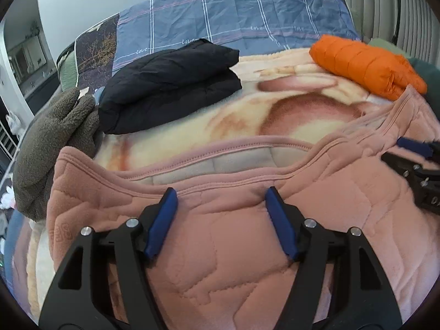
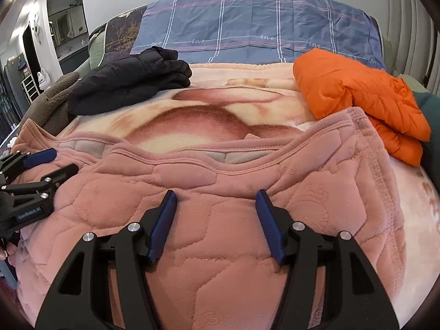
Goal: Fold large clothes
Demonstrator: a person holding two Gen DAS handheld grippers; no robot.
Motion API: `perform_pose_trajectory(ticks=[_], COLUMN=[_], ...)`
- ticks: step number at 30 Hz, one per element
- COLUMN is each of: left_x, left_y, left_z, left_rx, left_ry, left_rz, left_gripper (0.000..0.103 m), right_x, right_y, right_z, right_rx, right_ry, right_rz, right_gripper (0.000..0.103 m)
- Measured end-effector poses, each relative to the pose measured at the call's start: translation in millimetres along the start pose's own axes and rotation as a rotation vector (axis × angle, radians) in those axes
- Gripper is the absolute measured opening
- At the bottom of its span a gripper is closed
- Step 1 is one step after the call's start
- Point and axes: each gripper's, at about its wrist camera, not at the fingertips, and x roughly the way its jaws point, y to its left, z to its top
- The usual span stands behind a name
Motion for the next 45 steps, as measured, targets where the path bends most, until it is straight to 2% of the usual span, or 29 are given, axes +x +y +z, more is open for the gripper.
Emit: perform_pose_trajectory(ticks=[1,2,3,4,6,8,9,10,11,12,13,15,20,22,24,25,27,29,30,31,33,34,35,39,41,42,44,45], left_x=[-10.9,-20.8,-31.3,-44.8,-56.6,-55.0,-44.5,-35.3,-9.4,21.2,38.9,32.2,29.9,23.8,-7.7,-36.3,-77.0,-93.9,-92.3,-83.9,-40.3,-24.7,-25.0,-41.5,-39.7,-39.1,-38.7,-38.1], left_y=[3.5,5.6,5.3,0.7,-10.5,-21.7,-25.2,-27.1,-28.1,-26.0,-20.7,-10.8,-12.1,-5.4,8.5,15.0,20.3,22.4,23.5,24.2,24.8,23.1,17.4,1.9,10.3,15.0,16.7,16.2], left_z=[2.7,5.7,9.2,15.7,25.9,35.4,37.4,36.3,30.4,20.2,12.7,14.2,13.4,14.2,17.1,15.1,9.5,2.2,-1.9,-6.1,-25.0,-35.3,-43.4,-45.2,-45.9,-44.4,-42.0,-41.8], left_rx=[-0.034,-0.058,-0.074,-0.076,-0.053,-0.021,-0.001,0.015,0.048,0.057,0.027,-0.022,-0.010,-0.038,-0.116,-0.148,-0.107,-0.074,-0.066,-0.056,-0.033,-0.023,0.001,0.063,0.036,0.015,0.001,0.006], left_ry=[-0.021,-0.044,-0.065,-0.094,-0.116,-0.107,-0.083,-0.061,-0.004,0.075,0.116,0.090,0.080,0.068,0.028,-0.029,-0.129,-0.157,-0.139,-0.104,0.013,0.006,-0.052,-0.099,-0.101,-0.094,-0.087,-0.088], left_rz=[-0.009,-0.011,-0.022,-0.057,-0.072,-0.035,-0.008,0.015,0.078,0.125,0.103,0.057,0.070,0.033,-0.005,-0.023,-0.041,-0.016,-0.006,0.001,0.050,0.062,0.098,0.176,0.140,0.115,0.097,0.097], left_gripper=[0.061,0.040,0.030,0.025,0.025,0.025,0.025,0.030,0.047,0.052,0.052,0.052,0.052,0.052,0.051,0.050,0.051,0.058,0.060,0.062,0.067,0.069,0.069,0.067,0.067,0.067,0.067,0.067], right_x=[-4.8,-11.1,-20.4,-27.2,-33.9,-26.5,-10.9,10.9,28.0,39.5,38.1,37.4,31.4,14.1,-26.5,-44.9,-78.8,-84.7,-73.6,-62.1,-53.9,-57.6,-61.0,-97.9,-122.4,-125.7,-103.0,-99.7], right_y=[0.4,1.4,3.6,8.1,27.7,46.2,52.2,52.7,51.4,49.3,50.6,56.1,52.6,51.1,56.0,61.8,82.2,95.4,98.0,97.5,103.1,107.8,109.3,100.6,103.6,108.3,109.2,108.1], right_z=[2.9,6.1,10.6,14.6,24.9,31.3,30.2,24.9,19.7,14.1,14.8,13.3,12.8,13.4,6.8,0.9,-18.4,-40.1,-53.6,-66.3,-82.8,-80.5,-78.0,-85.6,-98.6,-110.4,-135.7,-140.6], right_rx=[0.022,0.060,0.129,0.173,0.166,0.106,0.083,0.073,0.068,0.065,0.064,0.035,0.043,0.064,0.098,0.087,0.005,-0.043,-0.039,-0.034,-0.081,-0.089,-0.087,0.001,-0.014,-0.047,-0.083,-0.102], right_ry=[0.005,0.006,-0.002,-0.013,-0.034,-0.024,0.011,0.067,0.103,0.097,0.088,0.075,0.061,0.047,-0.013,-0.043,-0.088,-0.062,-0.003,0.012,-0.058,-0.056,-0.045,-0.054,-0.082,-0.066,0.011,-0.015], right_rz=[-0.010,-0.025,-0.030,-0.013,0.042,0.004,-0.023,-0.045,-0.050,-0.042,-0.052,-0.084,-0.068,-0.056,-0.031,0.005,0.060,0.049,0.066,0.061,0.022,0.007,0.002,0.044,0.093,0.090,0.069,0.069], right_gripper=[0.060,0.060,0.060,0.060,0.060,0.060,0.060,0.060,0.062,0.063,0.063,0.063,0.063,0.062,0.062,0.062,0.062,0.062,0.062,0.063,0.063,0.063,0.063,0.061,0.061,0.061,0.066,0.066])
